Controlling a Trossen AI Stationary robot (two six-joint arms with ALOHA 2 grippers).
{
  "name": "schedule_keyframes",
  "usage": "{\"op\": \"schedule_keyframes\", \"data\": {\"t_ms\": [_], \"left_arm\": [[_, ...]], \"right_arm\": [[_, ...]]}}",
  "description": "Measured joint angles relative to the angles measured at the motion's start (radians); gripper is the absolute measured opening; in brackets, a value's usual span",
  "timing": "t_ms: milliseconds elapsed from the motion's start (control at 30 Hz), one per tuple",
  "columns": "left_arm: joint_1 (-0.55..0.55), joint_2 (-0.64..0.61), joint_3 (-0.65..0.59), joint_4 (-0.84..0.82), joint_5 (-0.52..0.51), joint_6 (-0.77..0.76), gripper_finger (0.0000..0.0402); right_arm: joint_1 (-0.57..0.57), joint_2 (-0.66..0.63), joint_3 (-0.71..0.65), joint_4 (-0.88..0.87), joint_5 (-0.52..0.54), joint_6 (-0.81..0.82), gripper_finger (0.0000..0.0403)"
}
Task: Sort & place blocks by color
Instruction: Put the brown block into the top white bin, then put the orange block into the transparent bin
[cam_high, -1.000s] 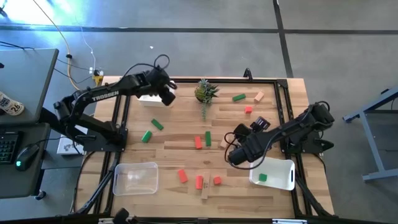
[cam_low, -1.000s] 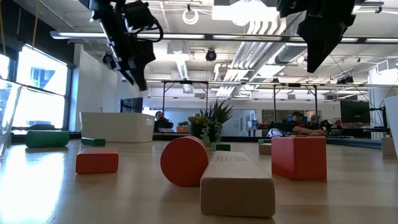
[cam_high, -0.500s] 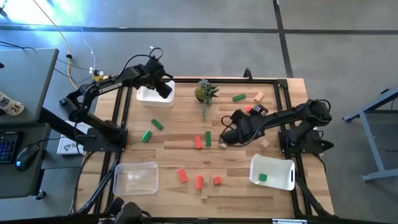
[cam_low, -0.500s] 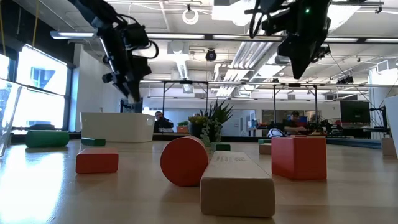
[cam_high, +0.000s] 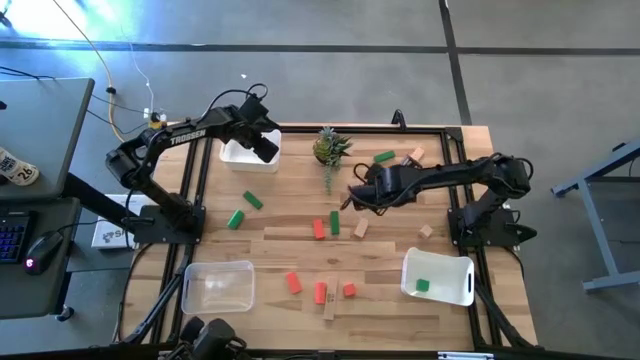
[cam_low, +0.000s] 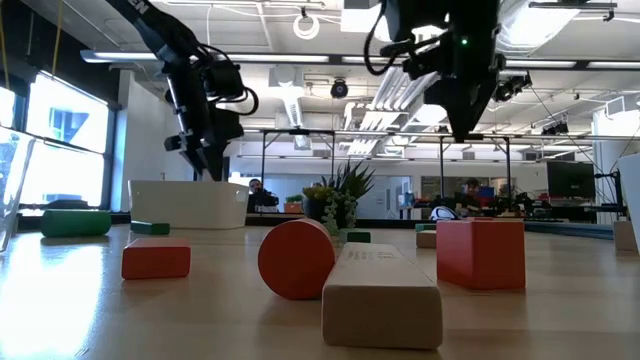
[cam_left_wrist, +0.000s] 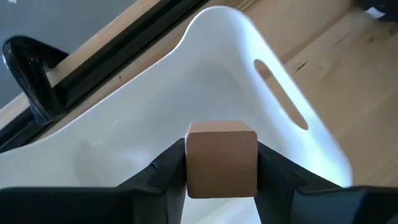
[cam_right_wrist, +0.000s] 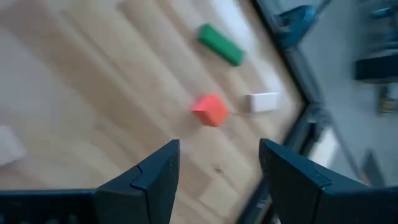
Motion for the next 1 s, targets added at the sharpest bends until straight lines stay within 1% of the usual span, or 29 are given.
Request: {"op": "schedule_keyframes", "data": {"t_ms": [200, 333, 433, 600, 733, 867, 1000], "left_arm": [[0.000, 0.000, 0.000, -0.020, -0.004, 0.009, 0.0178], [0.000, 0.000, 0.000, -0.021, -0.005, 0.019, 0.0200], [0.000, 0.000, 0.000, -0.021, -0.005, 0.019, 0.0209], [0.000, -0.001, 0.000, -0.021, -0.005, 0.019, 0.0209], [-0.010, -0.032, 0.000, -0.025, 0.016, 0.019, 0.0208], [-0.034, -0.093, 0.000, -0.063, 0.026, 0.019, 0.0207], [-0.069, -0.169, 0.000, -0.136, 0.024, 0.002, 0.0207]], "right_arm": [[-0.008, 0.000, 0.000, 0.196, -0.117, -0.068, 0.0207], [0.005, 0.000, 0.000, 0.331, -0.182, -0.061, 0.0207], [0.025, 0.000, 0.000, 0.411, -0.219, -0.013, 0.0207], [0.060, 0.000, 0.000, 0.516, -0.219, 0.071, 0.0207], [0.083, 0.000, 0.000, 0.590, -0.211, 0.089, 0.0207], [0.105, 0.000, 0.000, 0.634, -0.197, 0.089, 0.0207], [0.120, 0.000, 0.000, 0.651, -0.200, 0.088, 0.0207]]}}
